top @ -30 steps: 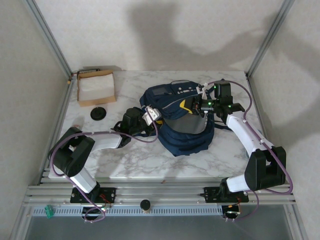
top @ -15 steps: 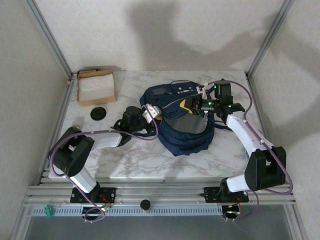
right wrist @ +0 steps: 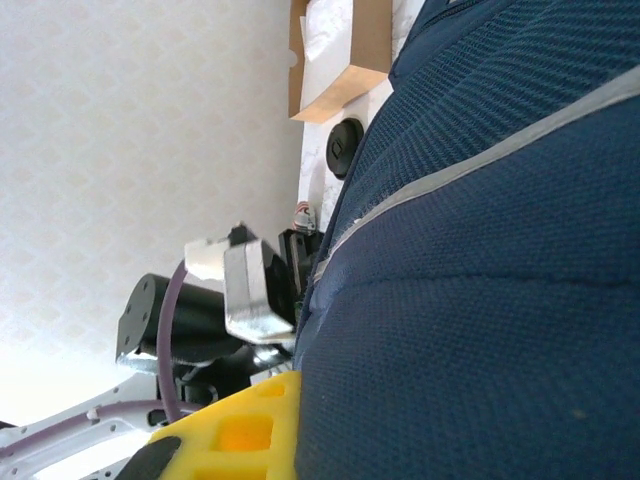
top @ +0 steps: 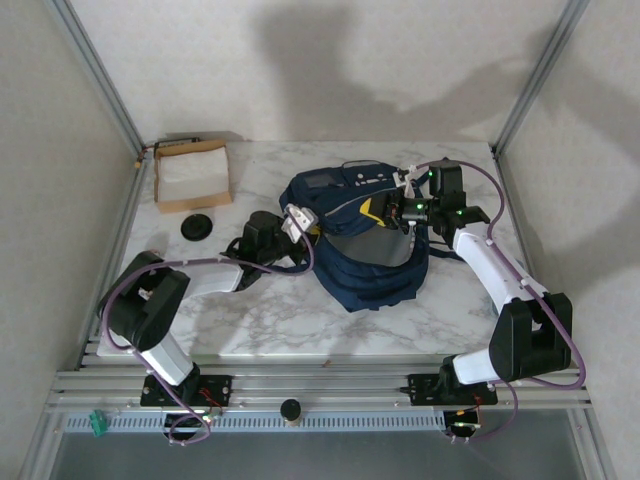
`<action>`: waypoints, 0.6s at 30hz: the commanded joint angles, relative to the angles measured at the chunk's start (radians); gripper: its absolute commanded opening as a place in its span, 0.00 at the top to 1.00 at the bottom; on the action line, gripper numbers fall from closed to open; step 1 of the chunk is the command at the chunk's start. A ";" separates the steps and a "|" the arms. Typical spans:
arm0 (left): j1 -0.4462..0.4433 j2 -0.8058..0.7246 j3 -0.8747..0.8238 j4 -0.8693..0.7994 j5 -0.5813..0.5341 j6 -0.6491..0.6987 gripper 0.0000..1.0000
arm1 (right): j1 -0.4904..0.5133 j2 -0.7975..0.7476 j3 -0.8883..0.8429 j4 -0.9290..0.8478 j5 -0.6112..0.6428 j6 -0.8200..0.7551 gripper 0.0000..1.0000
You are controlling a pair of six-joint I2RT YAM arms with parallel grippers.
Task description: Pack the student bag
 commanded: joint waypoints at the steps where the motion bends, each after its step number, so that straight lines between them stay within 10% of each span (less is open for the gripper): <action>1: 0.048 0.046 0.059 -0.011 -0.098 -0.071 1.00 | -0.004 -0.027 0.049 0.100 -0.071 -0.018 1.00; 12: 0.067 0.075 0.125 -0.139 -0.185 -0.150 1.00 | 0.037 0.039 0.016 0.224 -0.021 0.008 1.00; 16: 0.067 -0.013 0.061 -0.137 -0.151 -0.222 0.79 | 0.057 0.067 0.041 0.198 0.030 -0.032 1.00; 18: 0.068 -0.069 0.031 -0.161 -0.118 -0.260 0.74 | 0.056 0.063 0.054 0.141 0.062 -0.078 0.82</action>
